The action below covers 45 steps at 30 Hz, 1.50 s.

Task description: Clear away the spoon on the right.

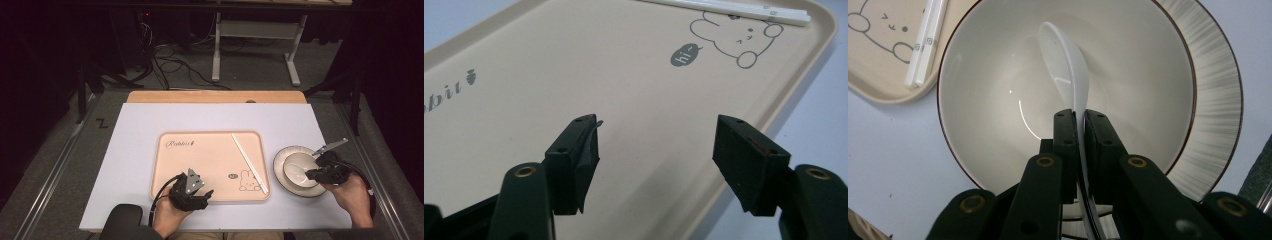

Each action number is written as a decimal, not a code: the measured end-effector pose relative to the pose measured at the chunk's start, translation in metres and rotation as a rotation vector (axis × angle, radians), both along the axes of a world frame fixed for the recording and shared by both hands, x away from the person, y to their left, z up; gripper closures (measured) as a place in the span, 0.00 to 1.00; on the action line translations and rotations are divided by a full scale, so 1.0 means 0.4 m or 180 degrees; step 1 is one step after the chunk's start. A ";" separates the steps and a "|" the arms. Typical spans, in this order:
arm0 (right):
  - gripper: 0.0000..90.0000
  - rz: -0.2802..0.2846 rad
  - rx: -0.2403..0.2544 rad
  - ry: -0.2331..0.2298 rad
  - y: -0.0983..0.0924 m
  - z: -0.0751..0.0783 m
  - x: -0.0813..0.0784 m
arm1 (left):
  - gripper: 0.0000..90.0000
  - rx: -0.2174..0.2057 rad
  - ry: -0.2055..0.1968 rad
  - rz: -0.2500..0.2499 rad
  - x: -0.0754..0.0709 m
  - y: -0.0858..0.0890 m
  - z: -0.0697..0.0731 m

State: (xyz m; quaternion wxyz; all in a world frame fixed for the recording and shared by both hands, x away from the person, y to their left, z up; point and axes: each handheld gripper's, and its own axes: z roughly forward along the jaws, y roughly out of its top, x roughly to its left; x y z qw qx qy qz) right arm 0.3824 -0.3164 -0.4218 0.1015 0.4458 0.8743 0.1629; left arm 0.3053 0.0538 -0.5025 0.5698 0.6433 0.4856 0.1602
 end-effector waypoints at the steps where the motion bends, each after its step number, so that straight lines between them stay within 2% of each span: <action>1: 0.95 -0.0004 -0.0002 -0.0015 -0.001 0.001 -0.001 | 0.39 0.0001 0.0001 0.0000 0.000 0.000 0.000; 11: 0.95 -0.0063 0.0058 -0.0169 -0.007 0.030 -0.014 | 0.39 0.0000 0.0000 0.0005 0.000 0.000 0.000; 14: 0.95 -0.0058 0.0198 -0.0182 -0.016 0.037 -0.018 | 0.39 0.0013 -0.0001 -0.0002 -0.001 0.000 0.000; 19: 0.95 -0.0081 0.0214 -0.0288 -0.022 0.052 -0.024 | 0.39 0.0020 0.0001 -0.0003 0.000 0.001 -0.001; 26: 0.96 -0.0095 0.0233 -0.0317 -0.015 0.064 -0.031 | 0.39 -0.0006 0.0007 0.0001 0.001 0.000 0.000; 30: 0.96 -0.0091 0.0274 -0.0393 -0.015 0.072 -0.035 | 0.39 -0.0003 0.0009 0.0005 0.001 0.001 0.000; 34: 0.95 -0.0045 0.0378 -0.0438 -0.011 0.083 -0.040 | 0.39 -0.0023 0.0012 0.0010 0.002 0.001 0.001; 37: 0.95 0.0034 0.0604 -0.0448 -0.008 0.094 -0.045 | 0.39 0.0005 0.0008 0.0001 0.001 0.001 0.000; 40: 0.95 0.0073 0.0602 -0.0491 0.006 0.097 -0.049 | 0.39 0.0016 0.0003 -0.0004 -0.001 0.001 0.000; 43: 0.95 0.0129 0.0573 -0.0514 0.028 0.100 -0.053 | 0.39 -0.0034 0.0002 0.0024 0.000 0.004 0.003; 45: 0.95 0.0166 0.0563 -0.0548 0.043 0.097 -0.052 | 0.39 -0.0005 0.0008 0.0014 0.002 0.004 0.001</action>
